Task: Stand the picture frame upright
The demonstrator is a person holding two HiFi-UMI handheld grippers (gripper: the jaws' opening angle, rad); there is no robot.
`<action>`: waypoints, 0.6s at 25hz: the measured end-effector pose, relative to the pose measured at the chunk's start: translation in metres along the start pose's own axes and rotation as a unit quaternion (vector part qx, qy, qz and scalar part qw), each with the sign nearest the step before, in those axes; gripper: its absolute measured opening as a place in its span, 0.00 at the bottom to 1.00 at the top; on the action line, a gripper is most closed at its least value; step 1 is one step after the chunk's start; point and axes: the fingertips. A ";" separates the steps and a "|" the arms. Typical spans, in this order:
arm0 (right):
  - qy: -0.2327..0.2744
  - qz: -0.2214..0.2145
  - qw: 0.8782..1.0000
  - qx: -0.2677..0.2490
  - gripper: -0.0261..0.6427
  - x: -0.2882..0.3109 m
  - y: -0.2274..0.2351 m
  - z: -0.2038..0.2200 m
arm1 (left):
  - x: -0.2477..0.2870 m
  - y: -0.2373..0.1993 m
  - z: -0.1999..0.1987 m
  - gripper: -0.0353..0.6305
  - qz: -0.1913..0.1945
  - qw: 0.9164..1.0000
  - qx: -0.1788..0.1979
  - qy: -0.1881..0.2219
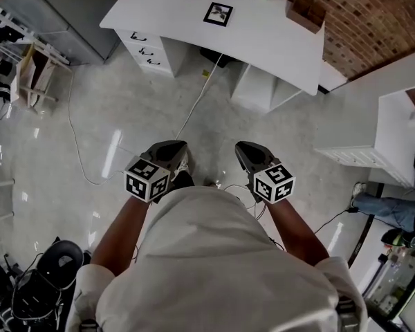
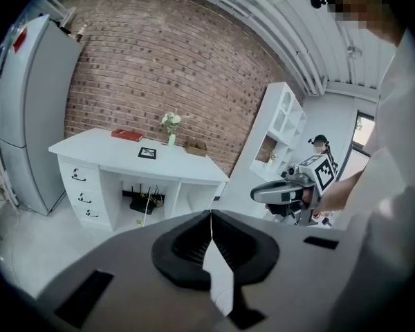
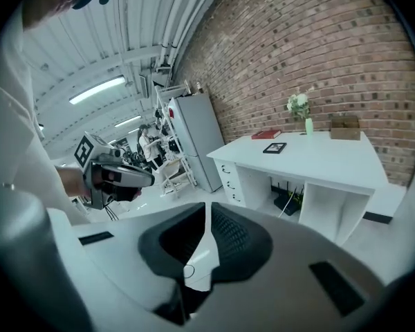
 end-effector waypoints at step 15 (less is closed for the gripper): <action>0.029 0.087 0.996 0.005 0.16 0.121 0.023 -0.098 | 0.033 -0.166 -0.046 0.17 0.050 0.999 0.021 0.002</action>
Point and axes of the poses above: the fingertips, and each gripper's own axes: x forward along the fingers, y to its right, z out of its underside, and after that the axes turned 13 degrees about x, right-handed
